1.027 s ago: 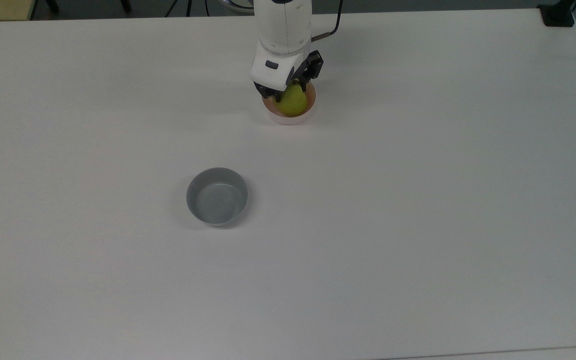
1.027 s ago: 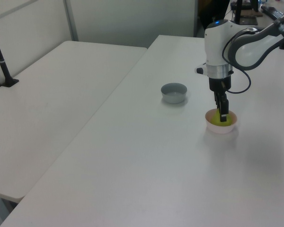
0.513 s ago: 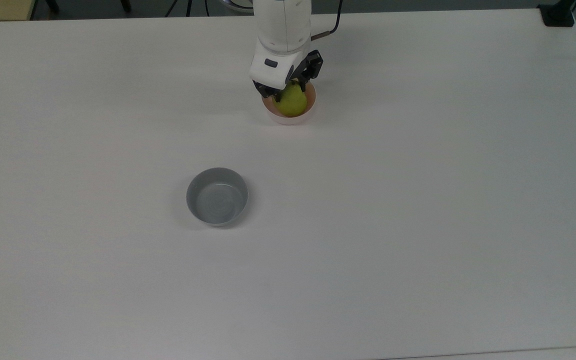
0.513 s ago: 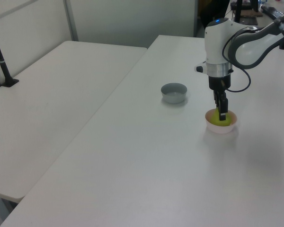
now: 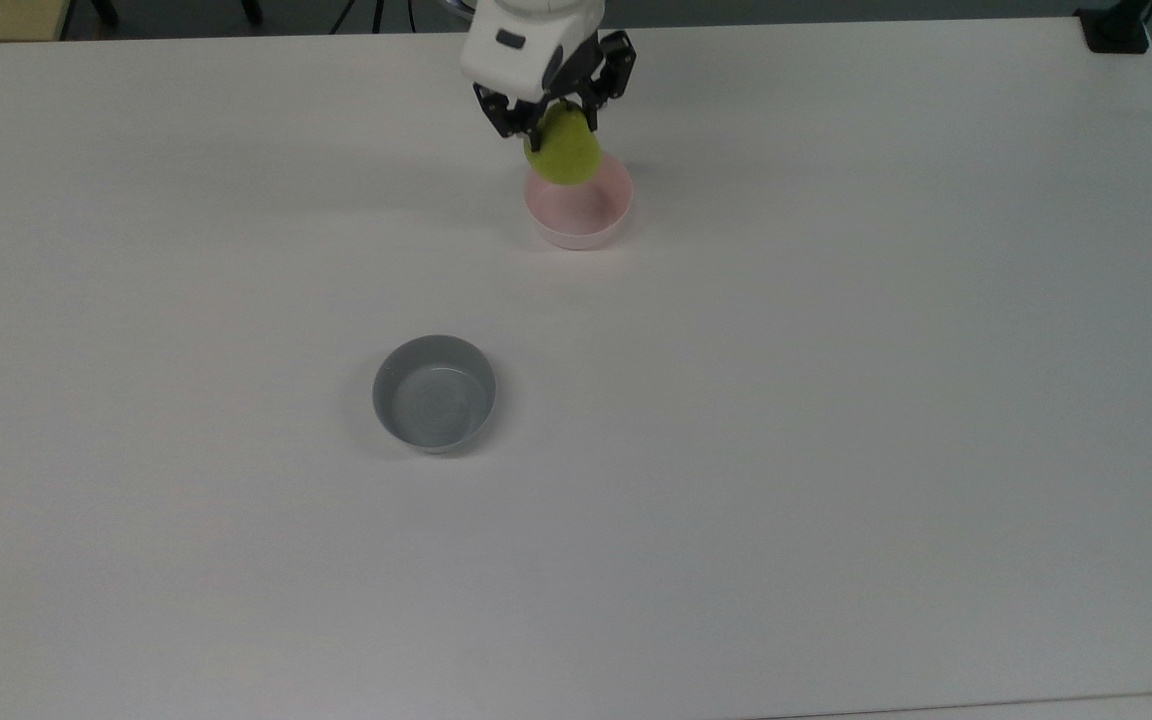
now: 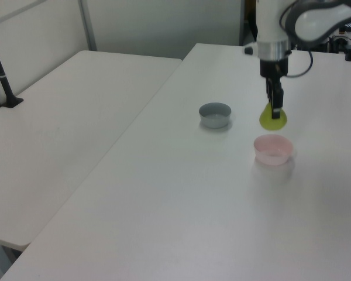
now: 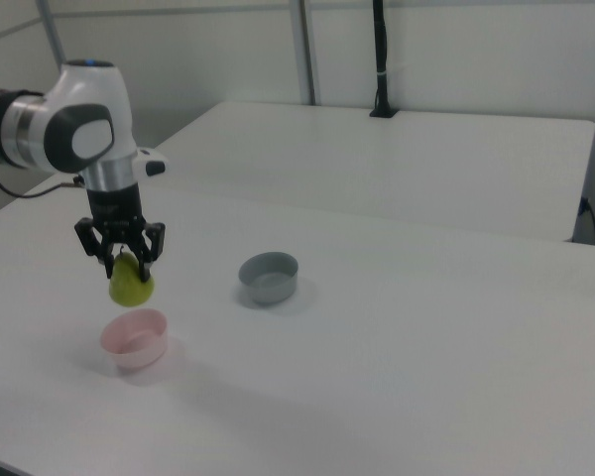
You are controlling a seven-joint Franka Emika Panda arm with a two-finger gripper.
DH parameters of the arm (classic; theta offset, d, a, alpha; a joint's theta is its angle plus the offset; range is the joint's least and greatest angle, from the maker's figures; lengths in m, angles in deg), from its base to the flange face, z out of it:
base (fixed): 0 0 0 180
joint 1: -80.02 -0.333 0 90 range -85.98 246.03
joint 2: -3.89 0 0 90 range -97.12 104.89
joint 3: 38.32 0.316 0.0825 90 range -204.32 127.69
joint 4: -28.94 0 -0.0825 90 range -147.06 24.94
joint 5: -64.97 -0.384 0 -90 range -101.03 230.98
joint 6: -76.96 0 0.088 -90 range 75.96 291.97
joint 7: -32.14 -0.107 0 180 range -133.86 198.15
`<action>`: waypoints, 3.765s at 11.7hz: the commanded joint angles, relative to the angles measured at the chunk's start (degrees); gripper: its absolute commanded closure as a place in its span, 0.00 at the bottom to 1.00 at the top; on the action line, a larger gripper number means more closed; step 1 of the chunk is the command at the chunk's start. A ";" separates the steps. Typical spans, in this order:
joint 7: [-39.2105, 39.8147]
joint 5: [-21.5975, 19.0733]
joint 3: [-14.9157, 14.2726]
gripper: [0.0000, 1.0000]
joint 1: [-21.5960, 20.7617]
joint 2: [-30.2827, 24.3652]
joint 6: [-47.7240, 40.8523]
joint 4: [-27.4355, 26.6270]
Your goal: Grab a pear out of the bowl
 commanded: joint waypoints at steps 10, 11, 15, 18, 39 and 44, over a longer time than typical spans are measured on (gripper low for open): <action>8.25 0.62 -6.38 1.00 7.02 0.22 -16.27 24.13; 12.56 0.53 -7.42 1.00 8.34 1.09 -16.27 25.45; 20.40 0.70 -14.88 1.00 8.45 6.27 -11.20 27.66; 23.23 -0.52 -20.25 1.00 8.62 11.98 -5.56 27.66; 17.79 -7.38 -20.44 0.00 15.39 29.50 9.22 26.51; 5.17 1.31 -19.56 0.00 11.89 19.93 0.62 25.81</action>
